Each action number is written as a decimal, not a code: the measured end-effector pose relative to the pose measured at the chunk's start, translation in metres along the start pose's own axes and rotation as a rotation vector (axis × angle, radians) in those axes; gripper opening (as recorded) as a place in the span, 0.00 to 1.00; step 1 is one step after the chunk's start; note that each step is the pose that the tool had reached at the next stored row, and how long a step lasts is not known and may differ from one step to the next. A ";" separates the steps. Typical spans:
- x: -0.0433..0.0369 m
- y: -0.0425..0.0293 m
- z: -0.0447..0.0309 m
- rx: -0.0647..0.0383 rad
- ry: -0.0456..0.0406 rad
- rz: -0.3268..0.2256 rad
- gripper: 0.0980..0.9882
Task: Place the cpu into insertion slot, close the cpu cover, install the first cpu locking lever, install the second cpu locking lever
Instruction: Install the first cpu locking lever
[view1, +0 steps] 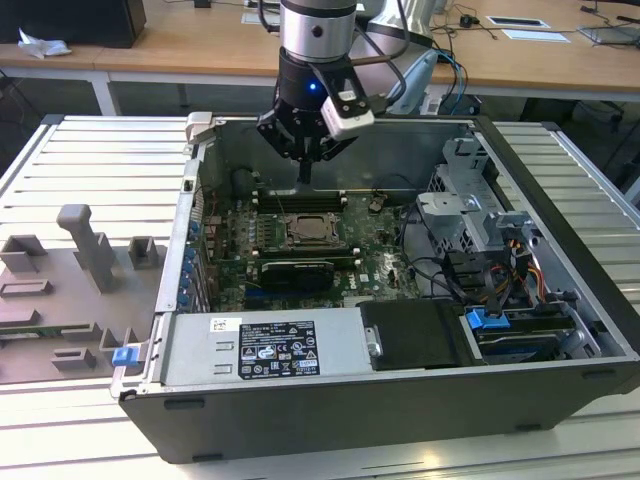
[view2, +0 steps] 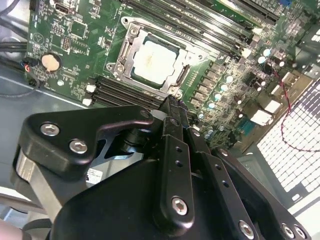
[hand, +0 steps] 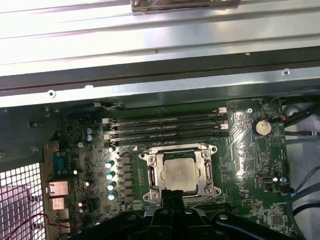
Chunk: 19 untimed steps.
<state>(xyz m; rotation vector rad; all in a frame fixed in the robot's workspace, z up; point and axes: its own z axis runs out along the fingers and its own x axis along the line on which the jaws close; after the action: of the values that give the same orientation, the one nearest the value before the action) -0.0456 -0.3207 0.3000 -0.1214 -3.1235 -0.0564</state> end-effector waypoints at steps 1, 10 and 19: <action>0.0000 0.0000 0.0000 0.000 0.0003 -0.008 0.01; 0.0000 0.0000 0.0000 0.001 0.0031 -0.088 0.01; 0.0002 -0.0003 0.0000 0.002 0.0061 -0.169 0.01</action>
<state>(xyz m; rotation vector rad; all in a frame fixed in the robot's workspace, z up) -0.0458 -0.3211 0.3001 0.1430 -3.1195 -0.0551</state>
